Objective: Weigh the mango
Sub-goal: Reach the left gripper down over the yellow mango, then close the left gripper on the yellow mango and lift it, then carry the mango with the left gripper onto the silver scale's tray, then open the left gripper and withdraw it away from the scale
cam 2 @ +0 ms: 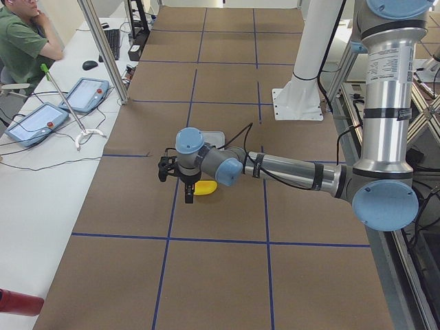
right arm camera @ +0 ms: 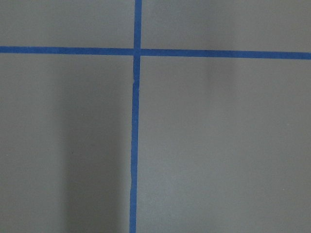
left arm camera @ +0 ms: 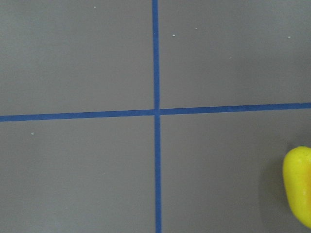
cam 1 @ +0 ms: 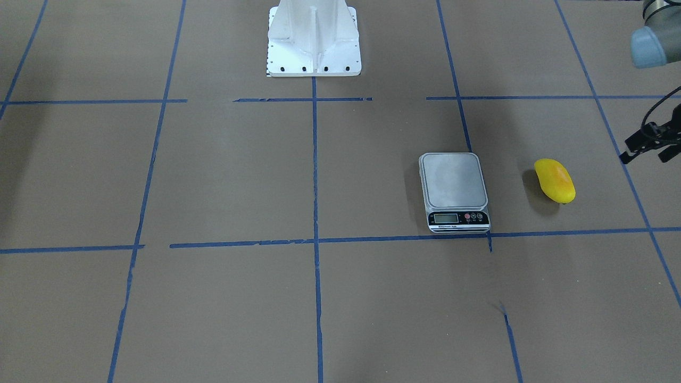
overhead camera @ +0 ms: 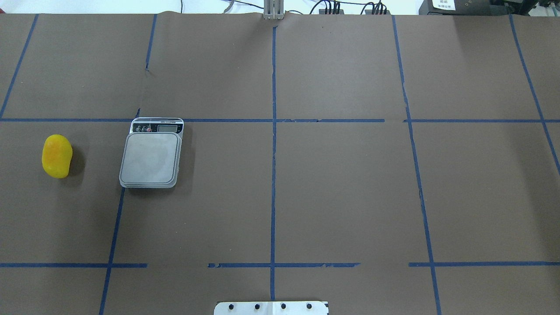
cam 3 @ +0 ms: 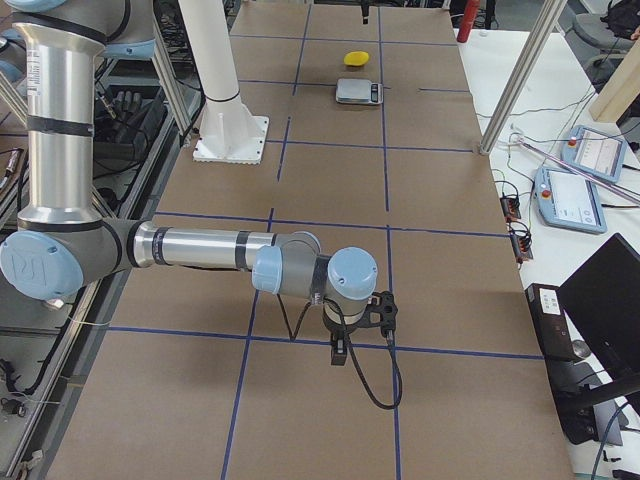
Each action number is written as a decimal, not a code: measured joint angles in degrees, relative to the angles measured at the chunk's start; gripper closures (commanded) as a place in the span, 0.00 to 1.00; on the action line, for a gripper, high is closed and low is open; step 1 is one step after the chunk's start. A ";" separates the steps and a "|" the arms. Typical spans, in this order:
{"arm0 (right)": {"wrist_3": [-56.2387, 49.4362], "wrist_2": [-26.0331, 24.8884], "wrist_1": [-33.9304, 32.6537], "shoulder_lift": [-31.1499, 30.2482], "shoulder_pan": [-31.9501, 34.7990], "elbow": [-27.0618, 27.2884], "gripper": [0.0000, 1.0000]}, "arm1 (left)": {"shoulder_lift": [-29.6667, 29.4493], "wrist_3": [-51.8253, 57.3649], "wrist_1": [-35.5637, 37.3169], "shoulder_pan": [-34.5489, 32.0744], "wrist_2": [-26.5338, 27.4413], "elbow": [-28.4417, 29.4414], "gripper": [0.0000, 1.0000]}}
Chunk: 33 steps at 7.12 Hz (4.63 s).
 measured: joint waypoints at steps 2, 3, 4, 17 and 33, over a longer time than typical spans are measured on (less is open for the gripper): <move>0.00 0.00 0.00 0.00 0.00 0.00 0.00 | -0.20 -8.40 -7.68 7.87 5.01 3.18 0.00; 0.00 0.00 0.00 0.01 0.00 0.00 0.00 | -0.38 -10.14 -10.27 9.96 6.03 5.11 0.00; 0.00 0.00 0.02 0.00 0.00 0.00 0.00 | -0.73 -11.66 -11.52 11.76 6.40 6.20 0.00; 0.00 0.00 0.00 -0.01 0.00 0.00 0.00 | -7.95 -12.42 10.26 11.79 2.65 -8.26 1.00; 0.04 0.00 0.00 -0.02 0.00 0.00 0.00 | -17.02 12.61 27.72 -4.19 3.18 -4.36 0.00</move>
